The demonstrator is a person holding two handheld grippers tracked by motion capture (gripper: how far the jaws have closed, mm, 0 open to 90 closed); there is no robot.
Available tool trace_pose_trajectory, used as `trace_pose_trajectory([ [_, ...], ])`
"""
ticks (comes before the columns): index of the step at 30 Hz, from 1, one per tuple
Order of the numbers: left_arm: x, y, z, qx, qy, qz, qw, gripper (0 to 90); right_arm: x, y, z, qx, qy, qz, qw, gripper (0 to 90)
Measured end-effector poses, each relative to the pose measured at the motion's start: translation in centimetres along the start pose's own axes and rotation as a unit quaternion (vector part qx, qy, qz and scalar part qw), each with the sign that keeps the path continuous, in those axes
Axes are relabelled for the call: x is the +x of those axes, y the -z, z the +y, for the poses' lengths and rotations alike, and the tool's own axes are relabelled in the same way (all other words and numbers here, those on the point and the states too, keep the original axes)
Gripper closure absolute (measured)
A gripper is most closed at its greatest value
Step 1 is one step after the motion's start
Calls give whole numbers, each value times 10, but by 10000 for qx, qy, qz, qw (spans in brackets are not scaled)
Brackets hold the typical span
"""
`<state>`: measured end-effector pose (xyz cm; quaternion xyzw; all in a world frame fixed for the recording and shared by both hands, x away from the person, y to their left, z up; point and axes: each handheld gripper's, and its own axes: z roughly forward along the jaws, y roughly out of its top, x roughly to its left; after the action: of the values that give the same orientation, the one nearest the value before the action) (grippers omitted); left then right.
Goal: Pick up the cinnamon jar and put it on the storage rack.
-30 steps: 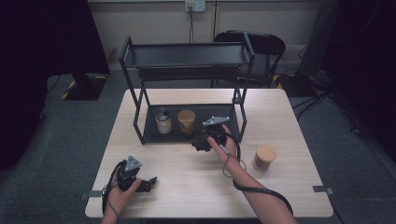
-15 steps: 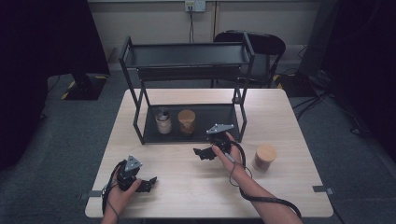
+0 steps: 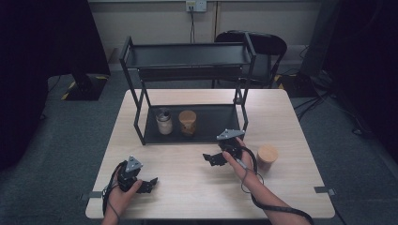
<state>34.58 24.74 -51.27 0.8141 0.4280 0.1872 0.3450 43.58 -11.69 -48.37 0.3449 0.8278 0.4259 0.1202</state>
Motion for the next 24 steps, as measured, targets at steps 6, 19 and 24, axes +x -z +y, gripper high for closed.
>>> trace_pose_trajectory([
  [6, 0, 0, 0, 0, -2, 0, 10000, 1, -1, 7, -9, -5, 8, 28, 10000, 27],
  [19, 0, 0, 0, -2, -1, 0, 10000, 1, 1, 24, -29, 13, 100, 113, 9999, 26],
  [24, 0, 0, 0, -1, 0, 0, 10000, 1, 1, 30, -35, -2, 95, 167, 9998, 25],
])
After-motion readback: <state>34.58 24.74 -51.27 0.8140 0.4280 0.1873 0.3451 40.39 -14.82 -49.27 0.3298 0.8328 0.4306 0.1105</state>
